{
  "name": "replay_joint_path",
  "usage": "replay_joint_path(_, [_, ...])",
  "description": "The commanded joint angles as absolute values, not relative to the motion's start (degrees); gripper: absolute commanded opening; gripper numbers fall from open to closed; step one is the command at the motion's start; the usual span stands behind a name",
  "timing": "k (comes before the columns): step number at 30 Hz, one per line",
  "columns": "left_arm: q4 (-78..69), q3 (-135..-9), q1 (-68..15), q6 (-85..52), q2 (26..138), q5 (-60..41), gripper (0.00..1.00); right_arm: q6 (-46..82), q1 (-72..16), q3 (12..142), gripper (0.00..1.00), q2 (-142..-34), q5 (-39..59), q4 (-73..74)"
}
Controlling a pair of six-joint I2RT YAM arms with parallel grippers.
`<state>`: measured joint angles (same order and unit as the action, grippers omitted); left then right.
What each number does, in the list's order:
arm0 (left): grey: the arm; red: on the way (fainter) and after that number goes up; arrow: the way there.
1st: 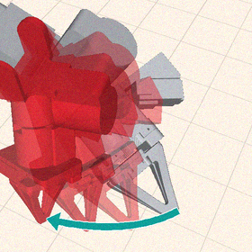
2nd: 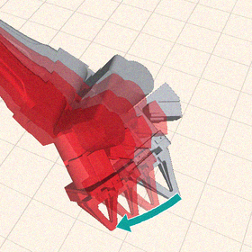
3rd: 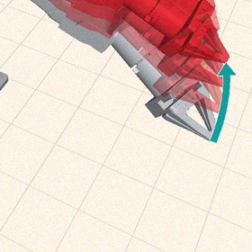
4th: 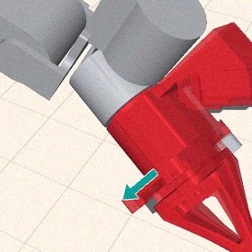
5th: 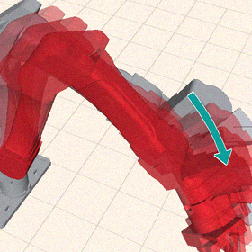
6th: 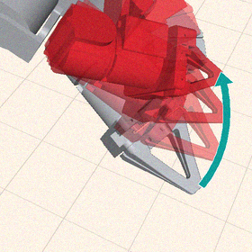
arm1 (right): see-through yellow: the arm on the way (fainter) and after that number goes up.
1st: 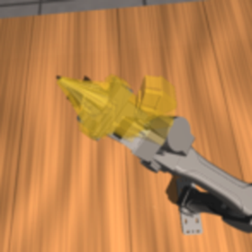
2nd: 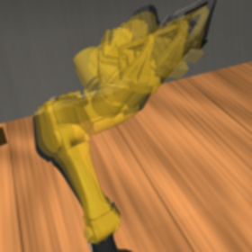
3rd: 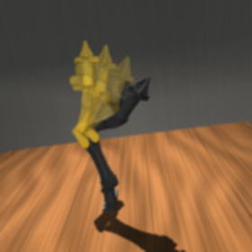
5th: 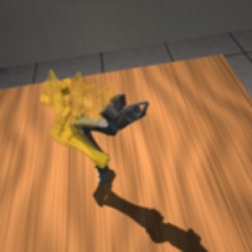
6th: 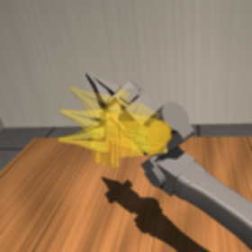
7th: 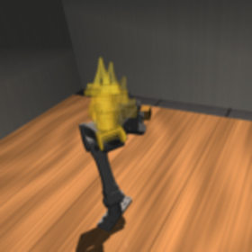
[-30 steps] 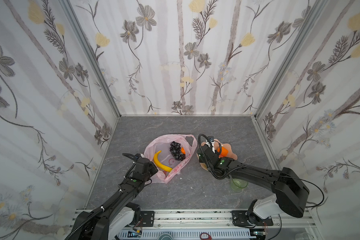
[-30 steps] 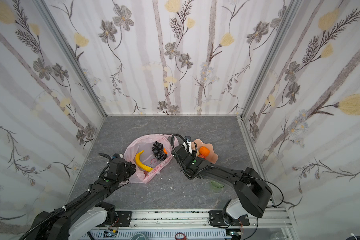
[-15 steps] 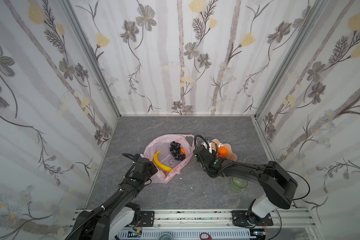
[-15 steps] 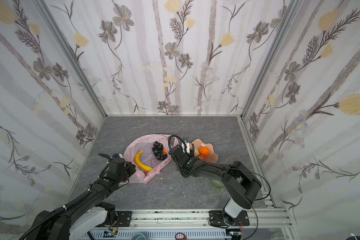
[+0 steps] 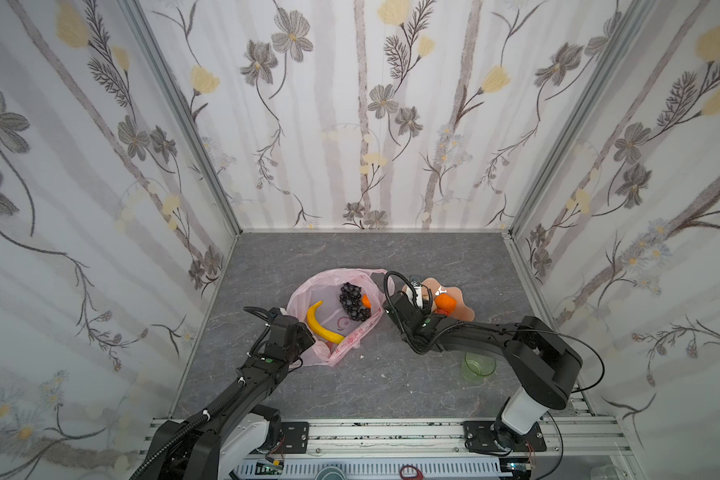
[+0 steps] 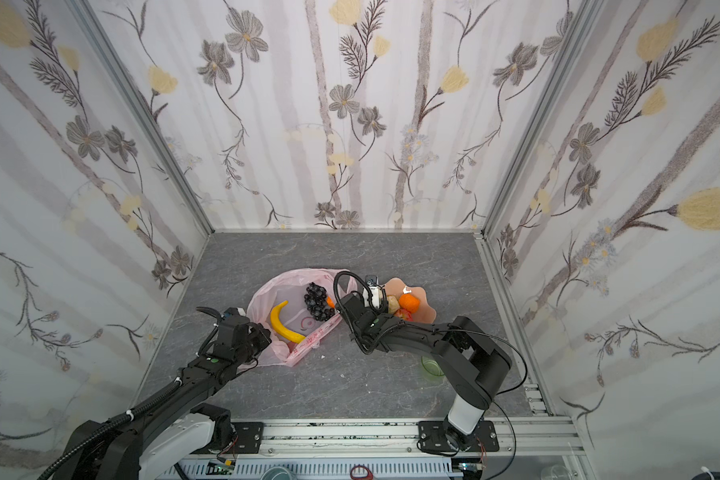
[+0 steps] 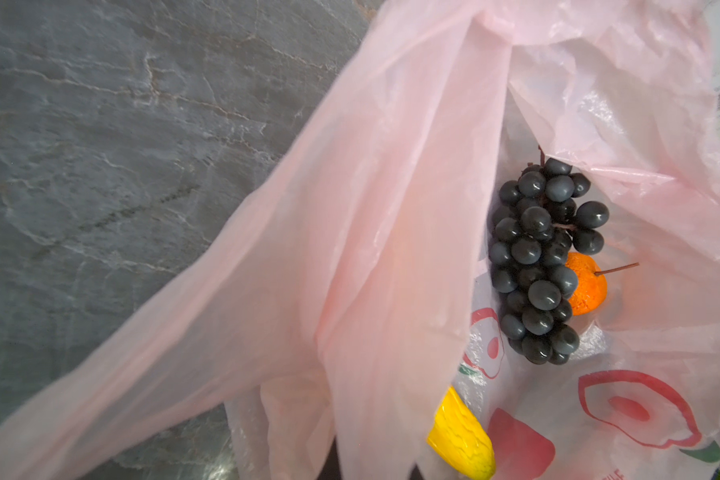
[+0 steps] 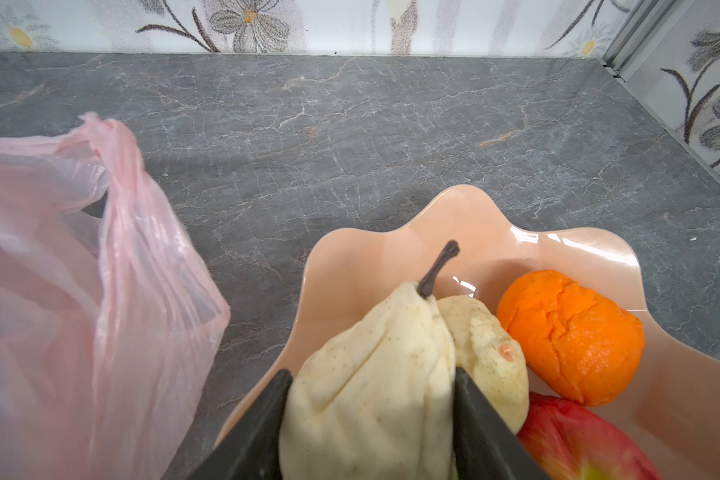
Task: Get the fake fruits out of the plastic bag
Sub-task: 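Lower the cream pear onto the peach plate and open the right gripper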
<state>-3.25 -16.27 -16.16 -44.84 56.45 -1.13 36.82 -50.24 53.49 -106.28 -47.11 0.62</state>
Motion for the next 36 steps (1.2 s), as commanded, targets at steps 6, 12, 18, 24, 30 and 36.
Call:
replay_joint_path(6, [-4.75,-16.00,-16.01,-44.79,55.55,-0.97,0.09,37.01,-50.32,54.86,0.59,-108.18,-51.27,3.60])
replay_joint_path(12, [-4.75,-15.93,-15.92,-44.69,55.61,-0.97,0.09,37.24,-50.36,55.55,0.63,-109.55,-52.09,3.34])
replay_joint_path(18, [-4.75,-15.77,-15.91,-44.47,55.15,-0.95,0.09,37.19,-50.36,55.52,0.67,-110.29,-51.53,3.89])
replay_joint_path(24, [-4.75,-15.75,-15.70,-44.55,55.20,-1.01,0.09,37.20,-50.36,55.64,0.70,-110.15,-51.48,3.61])
replay_joint_path(30, [-4.75,-16.02,-15.65,-44.49,55.20,-1.05,0.09,38.08,-50.54,55.08,0.72,-108.61,-51.80,2.29])
replay_joint_path(36, [-4.75,-15.93,-15.62,-44.47,55.15,-0.97,0.09,39.03,-50.78,53.60,0.72,-106.64,-51.60,1.73])
